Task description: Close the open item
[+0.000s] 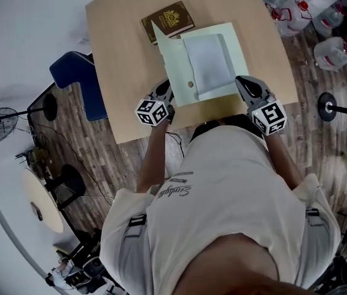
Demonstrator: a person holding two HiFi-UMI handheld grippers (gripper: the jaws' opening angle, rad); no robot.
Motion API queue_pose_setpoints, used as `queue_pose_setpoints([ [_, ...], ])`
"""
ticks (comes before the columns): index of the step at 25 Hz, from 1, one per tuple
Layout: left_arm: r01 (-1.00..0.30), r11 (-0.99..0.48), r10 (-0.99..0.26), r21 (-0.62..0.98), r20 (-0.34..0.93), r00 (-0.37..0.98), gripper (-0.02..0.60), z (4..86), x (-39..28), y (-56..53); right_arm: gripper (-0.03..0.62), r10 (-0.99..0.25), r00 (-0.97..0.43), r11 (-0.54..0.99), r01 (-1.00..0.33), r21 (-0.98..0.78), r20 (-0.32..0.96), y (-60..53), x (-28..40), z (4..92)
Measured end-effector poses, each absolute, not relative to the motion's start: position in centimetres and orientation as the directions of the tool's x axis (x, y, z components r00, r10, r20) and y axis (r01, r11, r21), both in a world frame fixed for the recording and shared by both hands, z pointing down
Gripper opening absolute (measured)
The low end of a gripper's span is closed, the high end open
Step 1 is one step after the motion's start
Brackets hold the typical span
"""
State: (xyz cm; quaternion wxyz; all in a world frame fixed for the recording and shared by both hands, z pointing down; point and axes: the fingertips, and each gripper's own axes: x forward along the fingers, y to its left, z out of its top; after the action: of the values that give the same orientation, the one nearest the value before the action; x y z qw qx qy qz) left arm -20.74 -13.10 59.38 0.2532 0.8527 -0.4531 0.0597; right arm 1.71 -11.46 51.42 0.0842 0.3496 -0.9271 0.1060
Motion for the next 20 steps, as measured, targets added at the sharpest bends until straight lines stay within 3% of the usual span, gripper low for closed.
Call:
queue_pose_setpoints([
  [20,-0.801,-0.487,-0.690,0.348,0.408,0.597,0.015,60.3,-14.8,-15.4,-0.005,-0.686,-0.694,0.657,-0.720,-0.225,0.217,-12.4,8.6,53.1],
])
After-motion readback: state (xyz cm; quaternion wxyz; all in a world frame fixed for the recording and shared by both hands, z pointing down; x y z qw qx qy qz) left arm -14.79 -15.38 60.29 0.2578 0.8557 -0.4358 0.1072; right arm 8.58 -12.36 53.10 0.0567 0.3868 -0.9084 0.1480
